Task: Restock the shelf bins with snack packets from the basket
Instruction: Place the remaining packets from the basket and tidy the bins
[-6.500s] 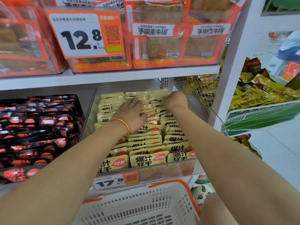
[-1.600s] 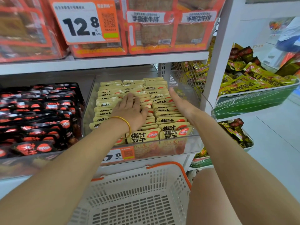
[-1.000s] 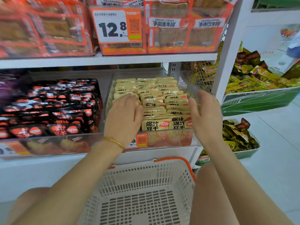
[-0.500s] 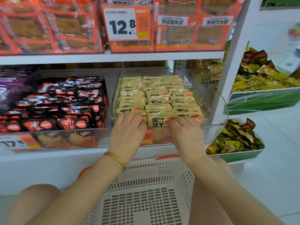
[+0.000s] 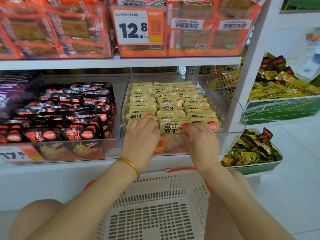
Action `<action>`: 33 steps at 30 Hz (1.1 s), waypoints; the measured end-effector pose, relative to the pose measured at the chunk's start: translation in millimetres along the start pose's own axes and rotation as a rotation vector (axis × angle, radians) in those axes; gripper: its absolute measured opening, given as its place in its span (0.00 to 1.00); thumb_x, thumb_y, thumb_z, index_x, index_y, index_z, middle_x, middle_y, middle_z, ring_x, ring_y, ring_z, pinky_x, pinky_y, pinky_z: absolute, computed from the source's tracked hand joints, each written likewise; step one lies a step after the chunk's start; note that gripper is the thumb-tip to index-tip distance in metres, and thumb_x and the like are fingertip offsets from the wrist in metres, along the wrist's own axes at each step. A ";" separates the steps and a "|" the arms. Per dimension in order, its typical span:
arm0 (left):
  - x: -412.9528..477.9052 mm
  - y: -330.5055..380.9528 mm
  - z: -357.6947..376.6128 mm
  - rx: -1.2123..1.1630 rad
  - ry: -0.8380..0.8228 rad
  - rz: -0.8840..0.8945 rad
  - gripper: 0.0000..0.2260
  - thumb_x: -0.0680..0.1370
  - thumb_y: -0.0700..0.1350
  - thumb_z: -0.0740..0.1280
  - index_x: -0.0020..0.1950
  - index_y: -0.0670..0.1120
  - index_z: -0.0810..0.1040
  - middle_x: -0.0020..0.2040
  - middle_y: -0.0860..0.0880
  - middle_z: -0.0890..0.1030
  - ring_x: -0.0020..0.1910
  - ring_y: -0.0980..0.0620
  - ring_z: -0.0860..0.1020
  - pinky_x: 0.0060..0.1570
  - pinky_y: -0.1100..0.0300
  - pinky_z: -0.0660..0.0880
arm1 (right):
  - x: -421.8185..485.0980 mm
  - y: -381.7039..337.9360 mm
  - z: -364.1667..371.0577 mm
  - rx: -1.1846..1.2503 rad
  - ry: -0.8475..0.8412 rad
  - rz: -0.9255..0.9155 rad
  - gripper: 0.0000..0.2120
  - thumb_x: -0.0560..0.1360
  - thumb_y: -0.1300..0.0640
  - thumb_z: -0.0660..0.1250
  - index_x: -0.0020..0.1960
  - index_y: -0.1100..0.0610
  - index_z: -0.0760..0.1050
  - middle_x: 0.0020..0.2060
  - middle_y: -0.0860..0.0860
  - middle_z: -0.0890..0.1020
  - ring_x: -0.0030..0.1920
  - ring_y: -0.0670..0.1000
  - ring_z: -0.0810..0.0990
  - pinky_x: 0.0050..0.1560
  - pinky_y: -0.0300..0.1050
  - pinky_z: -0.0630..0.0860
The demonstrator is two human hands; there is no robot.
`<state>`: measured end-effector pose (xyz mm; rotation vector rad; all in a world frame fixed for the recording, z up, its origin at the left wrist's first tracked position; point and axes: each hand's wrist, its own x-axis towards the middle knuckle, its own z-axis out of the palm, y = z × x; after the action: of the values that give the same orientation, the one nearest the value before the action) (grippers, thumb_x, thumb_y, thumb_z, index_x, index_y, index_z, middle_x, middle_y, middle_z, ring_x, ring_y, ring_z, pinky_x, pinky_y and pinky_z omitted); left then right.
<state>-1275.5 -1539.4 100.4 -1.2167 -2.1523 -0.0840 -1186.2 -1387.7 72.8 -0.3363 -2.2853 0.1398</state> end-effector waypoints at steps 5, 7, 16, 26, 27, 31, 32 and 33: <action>30.6 -15.3 -2.8 0.008 0.031 -0.009 0.11 0.57 0.35 0.80 0.31 0.43 0.79 0.34 0.47 0.75 0.37 0.44 0.75 0.38 0.56 0.67 | 36.0 2.4 0.8 0.078 0.022 0.027 0.05 0.60 0.66 0.73 0.34 0.60 0.78 0.31 0.54 0.80 0.37 0.58 0.77 0.29 0.50 0.76; 35.9 -18.0 3.9 0.001 -0.014 -0.011 0.13 0.55 0.36 0.81 0.30 0.43 0.78 0.33 0.47 0.75 0.36 0.45 0.75 0.34 0.58 0.69 | 40.6 5.6 9.7 0.085 -0.026 0.039 0.06 0.60 0.68 0.73 0.33 0.60 0.78 0.31 0.55 0.80 0.37 0.59 0.77 0.30 0.51 0.75; 47.4 -13.0 31.2 -0.014 -0.066 -0.028 0.13 0.54 0.37 0.82 0.30 0.44 0.79 0.32 0.47 0.75 0.36 0.45 0.76 0.34 0.58 0.70 | 46.4 22.4 33.8 0.048 -0.071 0.065 0.11 0.58 0.71 0.76 0.33 0.59 0.77 0.30 0.53 0.79 0.36 0.58 0.76 0.27 0.51 0.74; 34.7 -10.8 39.2 0.001 -0.014 -0.009 0.07 0.60 0.34 0.74 0.32 0.43 0.79 0.34 0.47 0.75 0.38 0.45 0.75 0.41 0.57 0.63 | 36.5 15.4 31.9 -0.014 -0.066 0.060 0.14 0.53 0.74 0.76 0.32 0.60 0.77 0.29 0.54 0.79 0.35 0.57 0.76 0.30 0.46 0.74; 32.9 -11.0 38.6 -0.023 0.004 -0.002 0.05 0.60 0.35 0.71 0.32 0.43 0.79 0.34 0.47 0.75 0.38 0.45 0.75 0.41 0.57 0.63 | 37.3 11.0 26.2 -0.042 -0.060 0.067 0.14 0.53 0.73 0.76 0.32 0.59 0.77 0.29 0.54 0.79 0.34 0.57 0.76 0.29 0.45 0.74; 21.3 -29.2 29.2 -0.176 0.151 -0.026 0.03 0.67 0.37 0.71 0.39 0.42 0.81 0.39 0.45 0.78 0.43 0.45 0.70 0.41 0.56 0.61 | 48.8 -33.8 4.9 0.016 0.083 0.014 0.04 0.65 0.66 0.72 0.37 0.59 0.80 0.33 0.53 0.81 0.37 0.57 0.78 0.36 0.45 0.72; 20.8 -42.7 22.9 -0.198 0.191 -0.053 0.03 0.68 0.37 0.72 0.39 0.42 0.80 0.39 0.45 0.77 0.43 0.46 0.68 0.39 0.56 0.58 | 57.7 -53.4 5.2 0.073 0.102 -0.004 0.02 0.67 0.63 0.70 0.38 0.59 0.80 0.34 0.53 0.82 0.38 0.56 0.78 0.39 0.43 0.71; 21.7 -60.6 16.9 -0.195 0.217 -0.081 0.02 0.69 0.37 0.72 0.39 0.42 0.80 0.38 0.45 0.76 0.42 0.45 0.67 0.38 0.57 0.56 | 68.7 -74.1 9.1 0.127 0.100 -0.012 0.03 0.68 0.62 0.69 0.39 0.58 0.81 0.35 0.52 0.82 0.38 0.55 0.79 0.41 0.42 0.70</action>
<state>-1339.4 -1551.6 114.8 -1.1681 -2.0376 -0.4502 -1251.5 -1439.1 131.0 -0.2572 -2.1675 0.2555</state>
